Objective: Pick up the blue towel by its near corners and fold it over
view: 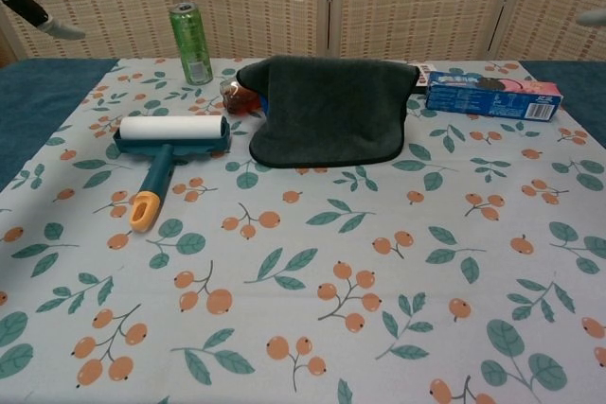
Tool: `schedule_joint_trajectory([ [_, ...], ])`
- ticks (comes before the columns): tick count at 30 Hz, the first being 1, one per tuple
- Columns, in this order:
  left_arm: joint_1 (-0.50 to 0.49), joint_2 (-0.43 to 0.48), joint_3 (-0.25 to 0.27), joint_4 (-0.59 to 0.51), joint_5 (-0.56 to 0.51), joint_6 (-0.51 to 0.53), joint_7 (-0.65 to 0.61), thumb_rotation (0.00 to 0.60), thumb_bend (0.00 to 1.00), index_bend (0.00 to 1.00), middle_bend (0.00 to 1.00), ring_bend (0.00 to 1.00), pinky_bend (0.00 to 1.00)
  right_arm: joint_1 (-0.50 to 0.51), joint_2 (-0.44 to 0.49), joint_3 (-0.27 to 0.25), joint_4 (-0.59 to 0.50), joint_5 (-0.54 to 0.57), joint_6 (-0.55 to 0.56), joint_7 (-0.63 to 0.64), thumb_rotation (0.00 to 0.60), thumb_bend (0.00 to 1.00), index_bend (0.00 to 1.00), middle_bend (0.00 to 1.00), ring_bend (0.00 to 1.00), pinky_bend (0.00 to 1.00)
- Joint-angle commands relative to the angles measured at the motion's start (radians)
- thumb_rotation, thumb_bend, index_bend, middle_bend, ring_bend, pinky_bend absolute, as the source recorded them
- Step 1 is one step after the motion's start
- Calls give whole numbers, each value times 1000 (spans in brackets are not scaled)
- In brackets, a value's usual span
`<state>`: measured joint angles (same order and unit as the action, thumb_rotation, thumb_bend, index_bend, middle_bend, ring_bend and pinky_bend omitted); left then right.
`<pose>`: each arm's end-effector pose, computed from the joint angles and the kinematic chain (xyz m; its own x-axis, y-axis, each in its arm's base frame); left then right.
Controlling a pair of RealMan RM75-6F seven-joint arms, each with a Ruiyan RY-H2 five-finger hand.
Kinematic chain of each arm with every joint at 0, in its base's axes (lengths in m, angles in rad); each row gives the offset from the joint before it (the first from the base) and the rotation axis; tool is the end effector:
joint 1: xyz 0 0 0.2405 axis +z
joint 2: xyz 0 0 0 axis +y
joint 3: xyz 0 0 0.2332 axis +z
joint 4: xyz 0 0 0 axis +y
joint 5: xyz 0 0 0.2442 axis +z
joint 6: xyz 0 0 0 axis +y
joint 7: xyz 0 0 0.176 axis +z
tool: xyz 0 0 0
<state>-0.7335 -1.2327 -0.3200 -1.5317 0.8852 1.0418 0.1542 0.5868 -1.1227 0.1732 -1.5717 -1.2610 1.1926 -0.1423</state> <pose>-0.1637 0.4372 0.0943 0.2501 0.0279 0.9678 0.9658 -0.0780 -0.2473 -0.1980 -0.3799 0.1127 0.4940 0.0560 0.8676 -0.8386 -0.2326 0.4925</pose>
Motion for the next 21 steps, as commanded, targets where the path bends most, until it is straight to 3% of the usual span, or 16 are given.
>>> schedule_joint_trajectory([
  [1, 48, 34, 33, -51, 54, 54, -7, 600, 193, 108, 18, 28, 203, -43, 30, -25, -27, -31, 35, 28, 600, 251, 362, 639, 633, 883],
  [11, 206, 111, 123, -136, 221, 213, -53, 600, 193, 141, 32, 34, 203, -202, 134, -132, -83, -168, 140, 140, 600, 216, 376, 556, 512, 689],
  [21, 364, 120, 218, -157, 353, 382, -51, 600, 192, 148, 40, 34, 190, -374, 112, -194, -41, -254, 327, 213, 600, 217, 376, 509, 465, 629],
])
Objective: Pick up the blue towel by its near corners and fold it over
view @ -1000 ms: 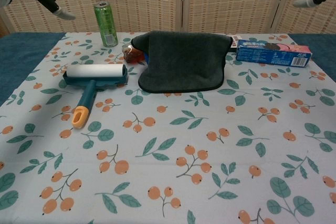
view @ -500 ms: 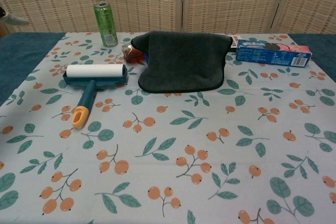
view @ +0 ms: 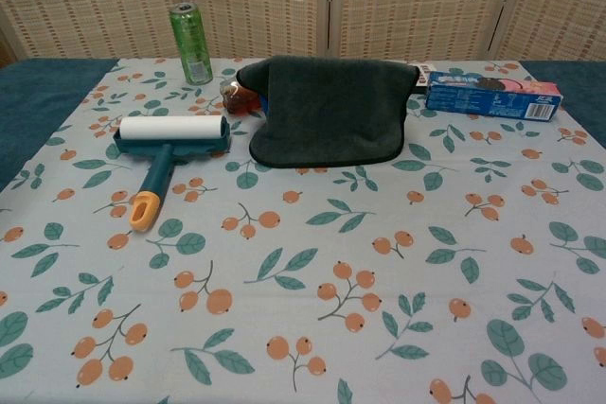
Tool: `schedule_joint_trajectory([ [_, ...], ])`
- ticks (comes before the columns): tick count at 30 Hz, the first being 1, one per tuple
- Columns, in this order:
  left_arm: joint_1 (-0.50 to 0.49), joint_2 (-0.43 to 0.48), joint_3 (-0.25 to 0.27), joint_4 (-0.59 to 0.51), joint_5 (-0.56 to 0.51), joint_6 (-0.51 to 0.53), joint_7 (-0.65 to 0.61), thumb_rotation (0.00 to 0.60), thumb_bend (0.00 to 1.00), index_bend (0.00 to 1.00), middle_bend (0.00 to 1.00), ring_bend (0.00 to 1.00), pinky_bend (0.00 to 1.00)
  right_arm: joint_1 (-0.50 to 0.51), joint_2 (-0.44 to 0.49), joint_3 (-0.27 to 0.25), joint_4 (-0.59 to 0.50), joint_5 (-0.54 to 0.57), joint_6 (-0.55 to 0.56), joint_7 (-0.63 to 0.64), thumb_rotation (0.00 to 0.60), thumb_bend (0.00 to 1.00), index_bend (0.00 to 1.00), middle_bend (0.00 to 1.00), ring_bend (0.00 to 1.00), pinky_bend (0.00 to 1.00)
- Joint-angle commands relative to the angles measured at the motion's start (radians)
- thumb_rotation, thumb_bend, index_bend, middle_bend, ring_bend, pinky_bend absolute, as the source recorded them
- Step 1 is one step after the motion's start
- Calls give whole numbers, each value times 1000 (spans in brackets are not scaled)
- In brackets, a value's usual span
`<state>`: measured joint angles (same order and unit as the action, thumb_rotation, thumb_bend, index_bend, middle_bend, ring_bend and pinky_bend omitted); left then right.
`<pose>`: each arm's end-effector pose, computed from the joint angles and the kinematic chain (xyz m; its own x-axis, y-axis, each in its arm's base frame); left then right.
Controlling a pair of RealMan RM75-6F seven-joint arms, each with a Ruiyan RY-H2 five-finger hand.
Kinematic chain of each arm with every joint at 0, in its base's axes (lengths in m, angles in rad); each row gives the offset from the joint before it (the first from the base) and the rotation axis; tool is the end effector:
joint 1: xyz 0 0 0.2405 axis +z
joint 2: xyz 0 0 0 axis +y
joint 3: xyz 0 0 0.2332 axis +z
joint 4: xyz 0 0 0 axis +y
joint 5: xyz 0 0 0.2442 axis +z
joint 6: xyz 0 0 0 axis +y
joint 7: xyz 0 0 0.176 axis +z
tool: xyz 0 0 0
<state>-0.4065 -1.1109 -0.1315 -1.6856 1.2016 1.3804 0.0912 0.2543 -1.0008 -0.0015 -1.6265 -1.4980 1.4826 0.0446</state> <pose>-0.2446 0.3196 0.1251 0.3575 -0.0677 0.9315 0.9323 -0.0334 -0.3602 -0.2807 -0.2532 0.1463 0.4525 0.0288 0.8913 -0.8797 -0.1494 0.4514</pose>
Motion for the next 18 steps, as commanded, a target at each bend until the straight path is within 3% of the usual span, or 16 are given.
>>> schedule_joint_trajectory([
  [1, 49, -4, 34, -1, 50, 59, 9, 600, 192, 149, 41, 35, 187, -54, -13, -23, 17, -21, 48, 32, 600, 217, 376, 509, 465, 629],
  [6, 110, -3, 65, -8, 105, 109, -27, 600, 193, 152, 43, 36, 181, -117, -28, -38, 34, -36, 103, 54, 600, 218, 376, 508, 465, 629],
  [18, 205, 0, 103, -24, 173, 175, -6, 600, 192, 157, 45, 39, 180, -159, -19, -28, 27, -41, 99, 74, 600, 221, 376, 508, 465, 629],
])
